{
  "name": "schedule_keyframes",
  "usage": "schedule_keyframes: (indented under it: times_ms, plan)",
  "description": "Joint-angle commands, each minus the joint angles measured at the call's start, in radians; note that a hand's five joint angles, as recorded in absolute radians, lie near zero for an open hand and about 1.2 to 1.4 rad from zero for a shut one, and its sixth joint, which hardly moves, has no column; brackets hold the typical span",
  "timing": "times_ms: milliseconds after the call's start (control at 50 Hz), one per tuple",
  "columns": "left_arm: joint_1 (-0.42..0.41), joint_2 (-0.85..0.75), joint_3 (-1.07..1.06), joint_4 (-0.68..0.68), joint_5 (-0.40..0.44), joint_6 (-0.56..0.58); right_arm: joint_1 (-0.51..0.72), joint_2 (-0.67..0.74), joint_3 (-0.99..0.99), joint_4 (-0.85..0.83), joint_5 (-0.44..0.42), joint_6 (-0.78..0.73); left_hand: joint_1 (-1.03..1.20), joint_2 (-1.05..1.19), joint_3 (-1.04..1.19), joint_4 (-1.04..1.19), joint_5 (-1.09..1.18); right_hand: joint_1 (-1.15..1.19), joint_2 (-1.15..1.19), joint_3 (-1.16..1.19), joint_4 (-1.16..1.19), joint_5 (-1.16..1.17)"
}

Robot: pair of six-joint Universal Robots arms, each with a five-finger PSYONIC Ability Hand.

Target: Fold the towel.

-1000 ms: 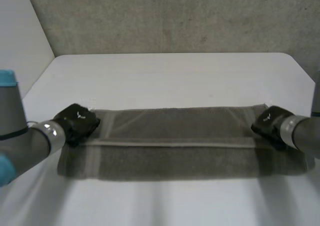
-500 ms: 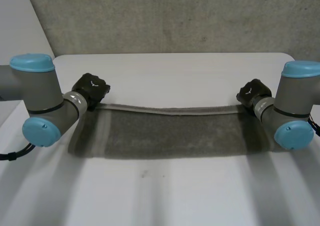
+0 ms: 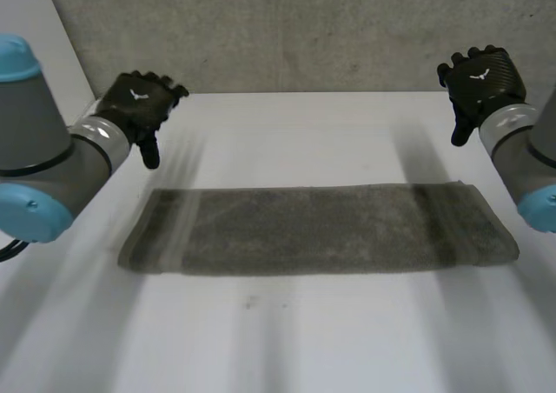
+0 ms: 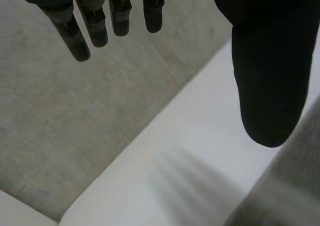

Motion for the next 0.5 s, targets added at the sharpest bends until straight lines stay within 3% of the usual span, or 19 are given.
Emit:
schedule_keyframes:
  times_ms: [20, 120, 240, 360, 500]
  plan:
    - [0.001, 0.141, -0.226, 0.141, 0.02, -0.189, -0.086, -0.117, 0.198, 0.145, -0.079, 0.037, -0.004, 0.006, 0.005, 0.005, -0.026, -0.036, -0.056, -0.038, -0.06, -0.062]
    - [0.002, 0.186, -0.372, 0.282, 0.023, -0.22, -0.152, -0.165, 0.335, 0.182, -0.136, 0.028, -0.005, 0.005, 0.004, 0.004, -0.027, -0.036, -0.056, -0.038, -0.06, -0.062]
    - [0.007, 0.193, -0.481, 0.421, 0.022, -0.259, -0.267, -0.169, 0.485, 0.122, -0.251, 0.02, -0.005, 0.005, 0.004, 0.004, -0.027, 0.138, 0.118, 0.136, 0.114, 0.112]
    - [0.015, 0.192, -0.489, 0.433, 0.022, -0.305, -0.35, -0.159, 0.591, -0.005, -0.305, 0.008, -0.005, 0.005, 0.004, 0.004, -0.027, 0.332, 0.312, 0.33, 0.308, 0.306]
    - [0.019, 0.192, -0.491, 0.433, 0.025, -0.328, -0.378, -0.114, 0.611, -0.068, -0.309, -0.037, -0.005, 0.005, 0.004, 0.004, -0.027, 0.488, 0.468, 0.486, 0.464, 0.462]
